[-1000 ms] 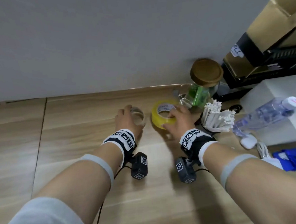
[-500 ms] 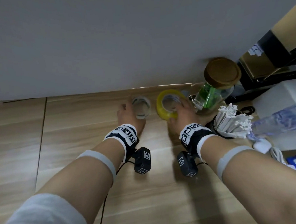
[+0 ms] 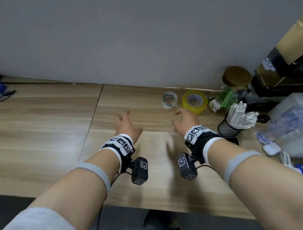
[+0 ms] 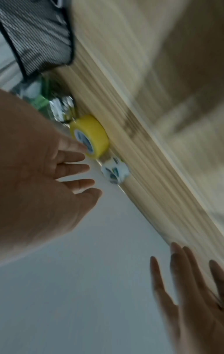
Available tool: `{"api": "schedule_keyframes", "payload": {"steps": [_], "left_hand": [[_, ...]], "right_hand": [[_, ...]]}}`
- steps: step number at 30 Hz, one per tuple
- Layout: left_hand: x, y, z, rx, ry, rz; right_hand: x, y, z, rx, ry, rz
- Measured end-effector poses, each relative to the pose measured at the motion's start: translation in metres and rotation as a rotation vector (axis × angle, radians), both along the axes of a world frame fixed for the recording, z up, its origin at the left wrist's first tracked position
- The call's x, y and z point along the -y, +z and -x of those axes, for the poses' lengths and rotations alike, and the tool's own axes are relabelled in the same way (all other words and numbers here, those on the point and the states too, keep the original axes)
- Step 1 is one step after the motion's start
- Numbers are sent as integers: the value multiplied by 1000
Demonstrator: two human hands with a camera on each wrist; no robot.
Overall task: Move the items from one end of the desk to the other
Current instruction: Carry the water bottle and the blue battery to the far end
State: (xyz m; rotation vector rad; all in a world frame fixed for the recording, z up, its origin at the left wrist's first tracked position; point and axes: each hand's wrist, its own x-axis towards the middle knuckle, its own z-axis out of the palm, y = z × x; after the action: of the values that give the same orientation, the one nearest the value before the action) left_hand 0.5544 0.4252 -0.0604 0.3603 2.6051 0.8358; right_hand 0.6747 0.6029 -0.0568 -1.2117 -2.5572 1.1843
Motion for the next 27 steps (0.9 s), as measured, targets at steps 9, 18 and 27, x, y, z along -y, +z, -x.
{"api": "schedule_keyframes", "payload": {"steps": [9,18,27], "left_hand": [[187,36,4,170,196,-128],[381,90,78,69,357,-344],[547,101,149,24,422,-364]], "right_hand": [[157,38,41,-53,278,96],[354,76,148,-173,391,303],[504,81,232,-226,384,443]]}}
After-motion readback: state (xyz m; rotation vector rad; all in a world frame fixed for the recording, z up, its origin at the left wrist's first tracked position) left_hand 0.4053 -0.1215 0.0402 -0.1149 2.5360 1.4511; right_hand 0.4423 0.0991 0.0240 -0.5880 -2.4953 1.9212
